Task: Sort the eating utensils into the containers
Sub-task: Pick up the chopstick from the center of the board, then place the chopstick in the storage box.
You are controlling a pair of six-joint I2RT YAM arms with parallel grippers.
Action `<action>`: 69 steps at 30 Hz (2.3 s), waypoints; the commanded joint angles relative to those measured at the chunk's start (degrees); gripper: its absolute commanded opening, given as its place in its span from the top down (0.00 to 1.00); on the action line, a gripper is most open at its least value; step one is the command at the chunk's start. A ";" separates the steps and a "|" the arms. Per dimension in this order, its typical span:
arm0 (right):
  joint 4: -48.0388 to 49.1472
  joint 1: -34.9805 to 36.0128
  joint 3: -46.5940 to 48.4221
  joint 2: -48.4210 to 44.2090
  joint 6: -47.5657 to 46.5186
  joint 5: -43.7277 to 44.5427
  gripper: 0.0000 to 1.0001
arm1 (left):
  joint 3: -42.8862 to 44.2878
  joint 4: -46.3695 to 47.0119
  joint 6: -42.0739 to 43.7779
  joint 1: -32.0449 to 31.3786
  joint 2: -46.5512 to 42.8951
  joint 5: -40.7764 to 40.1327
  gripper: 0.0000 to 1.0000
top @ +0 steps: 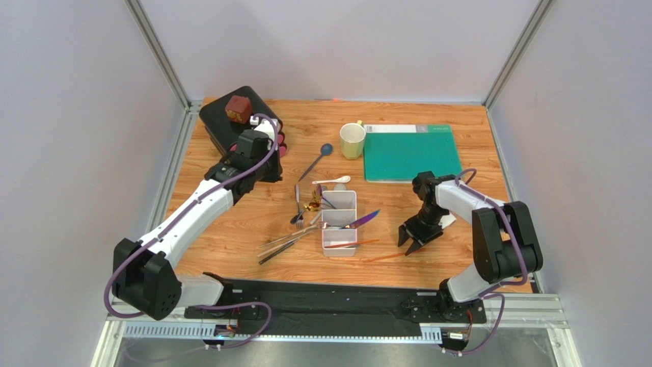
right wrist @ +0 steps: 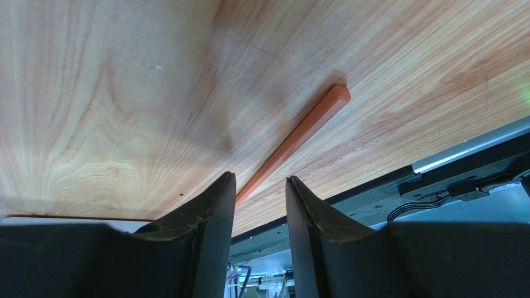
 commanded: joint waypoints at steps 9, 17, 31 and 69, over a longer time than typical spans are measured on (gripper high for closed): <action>0.07 0.82 -2.57 -1.89 2.21 -0.32 0.62 | 0.00 1.44 1.32 0.58 -0.98 0.23 0.83; 1.30 1.26 -4.33 0.04 2.38 2.23 0.67 | -0.44 1.44 1.32 0.58 -0.89 1.37 0.84; 2.01 2.31 -2.32 1.28 1.77 7.84 1.00 | -0.88 0.83 1.76 0.58 -1.69 1.28 0.84; -11.63 26.13 35.31 -17.19 -0.16 23.05 1.00 | -1.32 1.79 2.99 0.58 0.34 3.74 0.84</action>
